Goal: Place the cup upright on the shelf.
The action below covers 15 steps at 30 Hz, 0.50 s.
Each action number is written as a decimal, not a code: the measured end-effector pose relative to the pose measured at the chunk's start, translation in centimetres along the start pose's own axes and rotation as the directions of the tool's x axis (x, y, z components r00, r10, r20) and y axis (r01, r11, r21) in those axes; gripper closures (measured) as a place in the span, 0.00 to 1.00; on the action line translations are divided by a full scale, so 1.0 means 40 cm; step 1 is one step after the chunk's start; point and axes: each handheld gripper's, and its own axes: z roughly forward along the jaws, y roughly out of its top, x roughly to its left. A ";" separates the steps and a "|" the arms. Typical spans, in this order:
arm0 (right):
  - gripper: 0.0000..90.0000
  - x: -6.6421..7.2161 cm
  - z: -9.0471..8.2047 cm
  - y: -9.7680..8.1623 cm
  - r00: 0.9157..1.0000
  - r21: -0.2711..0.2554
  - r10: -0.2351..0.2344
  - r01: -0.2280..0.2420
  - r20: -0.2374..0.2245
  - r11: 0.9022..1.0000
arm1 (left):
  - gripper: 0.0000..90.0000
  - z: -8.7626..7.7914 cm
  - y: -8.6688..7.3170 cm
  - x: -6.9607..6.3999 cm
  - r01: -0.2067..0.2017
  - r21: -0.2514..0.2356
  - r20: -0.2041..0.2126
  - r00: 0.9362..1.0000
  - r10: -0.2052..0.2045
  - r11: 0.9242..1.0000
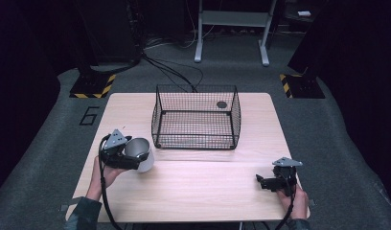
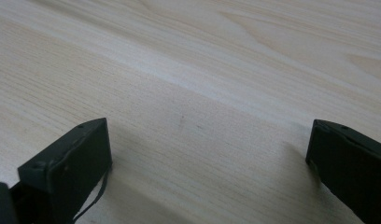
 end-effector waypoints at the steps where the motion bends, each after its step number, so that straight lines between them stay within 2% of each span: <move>1: 0.00 0.002 0.000 0.000 1.000 -0.005 0.007 -0.007 0.006 1.000 | 0.07 -0.001 0.005 -0.003 -0.003 0.005 0.005 1.000 0.003 1.000; 6: 0.00 0.003 -0.001 0.000 1.000 -0.004 0.019 -0.019 -0.004 1.000 | 0.07 0.001 0.026 -0.018 -0.017 0.006 0.033 0.999 0.016 1.000; 8: 0.00 0.001 0.000 0.000 1.000 0.000 0.004 -0.004 0.002 1.000 | 0.07 0.004 0.034 -0.026 -0.020 -0.002 0.039 0.999 0.020 1.000; 15: 0.00 -0.001 0.000 0.001 1.000 0.001 -0.003 0.003 -0.002 1.000 | 0.07 0.021 0.057 -0.059 -0.041 0.001 0.068 0.997 0.040 0.999</move>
